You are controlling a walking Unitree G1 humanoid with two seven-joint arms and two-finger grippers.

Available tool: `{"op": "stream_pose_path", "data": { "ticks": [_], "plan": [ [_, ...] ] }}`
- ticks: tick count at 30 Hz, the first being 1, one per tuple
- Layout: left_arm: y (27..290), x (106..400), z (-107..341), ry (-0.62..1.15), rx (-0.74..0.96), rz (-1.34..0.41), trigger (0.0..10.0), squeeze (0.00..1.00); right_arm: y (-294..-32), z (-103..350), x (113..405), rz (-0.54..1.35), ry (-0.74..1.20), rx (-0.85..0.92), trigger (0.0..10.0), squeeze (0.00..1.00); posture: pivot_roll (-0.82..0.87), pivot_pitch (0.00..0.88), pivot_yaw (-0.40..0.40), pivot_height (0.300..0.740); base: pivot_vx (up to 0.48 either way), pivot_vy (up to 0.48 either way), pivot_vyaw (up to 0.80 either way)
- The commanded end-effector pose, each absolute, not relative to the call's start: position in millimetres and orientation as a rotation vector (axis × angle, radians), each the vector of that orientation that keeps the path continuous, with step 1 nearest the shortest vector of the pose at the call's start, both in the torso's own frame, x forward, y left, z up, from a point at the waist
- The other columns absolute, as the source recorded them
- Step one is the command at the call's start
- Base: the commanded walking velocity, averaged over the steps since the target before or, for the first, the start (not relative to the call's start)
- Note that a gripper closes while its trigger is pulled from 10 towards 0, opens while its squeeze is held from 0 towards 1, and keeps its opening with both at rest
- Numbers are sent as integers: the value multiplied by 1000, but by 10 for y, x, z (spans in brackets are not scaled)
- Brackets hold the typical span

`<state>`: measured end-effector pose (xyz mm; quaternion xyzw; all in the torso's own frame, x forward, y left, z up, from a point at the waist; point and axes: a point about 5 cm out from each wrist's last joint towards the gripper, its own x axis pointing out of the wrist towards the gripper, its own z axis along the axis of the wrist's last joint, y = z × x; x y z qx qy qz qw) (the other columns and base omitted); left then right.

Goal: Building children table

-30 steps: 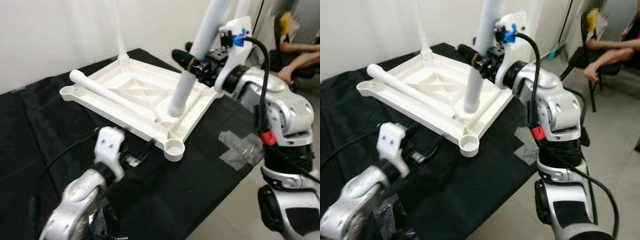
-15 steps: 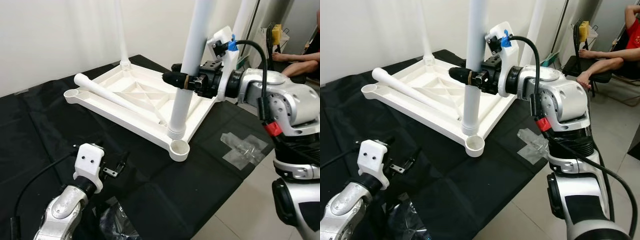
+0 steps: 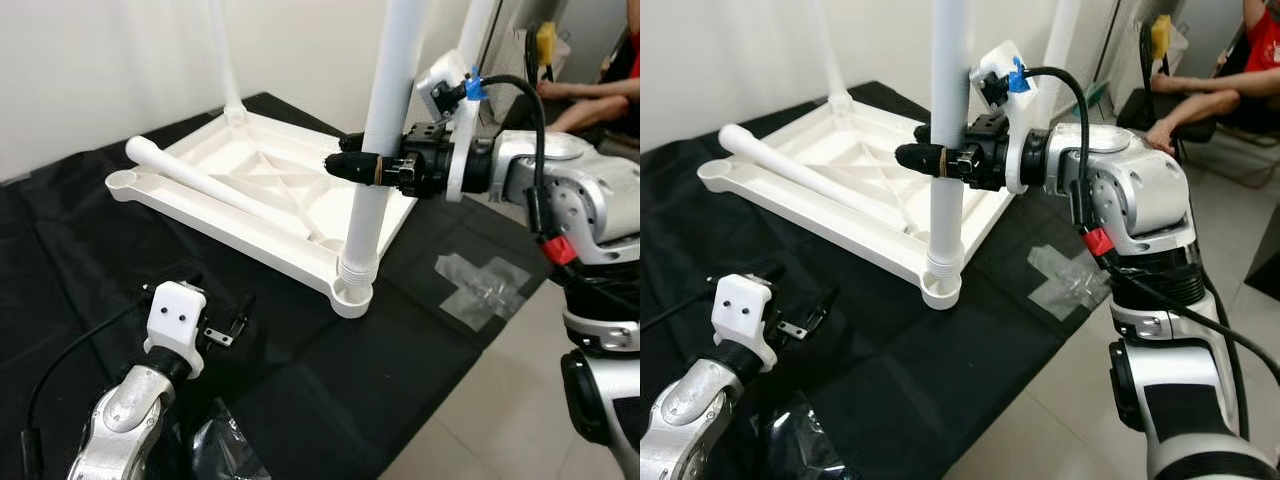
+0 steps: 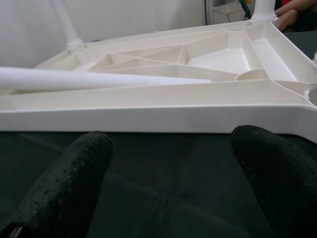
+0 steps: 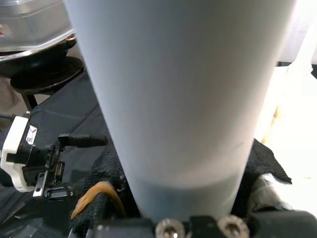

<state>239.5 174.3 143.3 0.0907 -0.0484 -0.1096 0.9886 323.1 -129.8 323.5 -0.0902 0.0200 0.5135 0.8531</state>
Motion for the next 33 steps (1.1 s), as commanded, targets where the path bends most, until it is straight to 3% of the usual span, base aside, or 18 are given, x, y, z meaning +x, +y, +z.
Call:
{"op": "stream_pose_path", "data": {
  "ticks": [1, 8, 33],
  "plan": [
    [1756, 2393, 1415, -97, 195, -203, 10000, 0, -1267, 3226, 3186, 1108, 3, -190, 10000, 0, -37, 172, -14, 740, 0, 0, 0],
    [1759, 2415, 1457, -118, 189, -181, 10000, 0, -1225, 3101, 3145, 1118, -57, -240, 10000, 0, -38, 177, -10, 740, 0, 0, 0],
    [1718, 2416, 1461, -116, 176, -204, 10000, 0, -1269, 2959, 3155, 1071, -34, -169, 10000, 0, -34, 182, -12, 740, 0, 0, 0]
  ]
}}
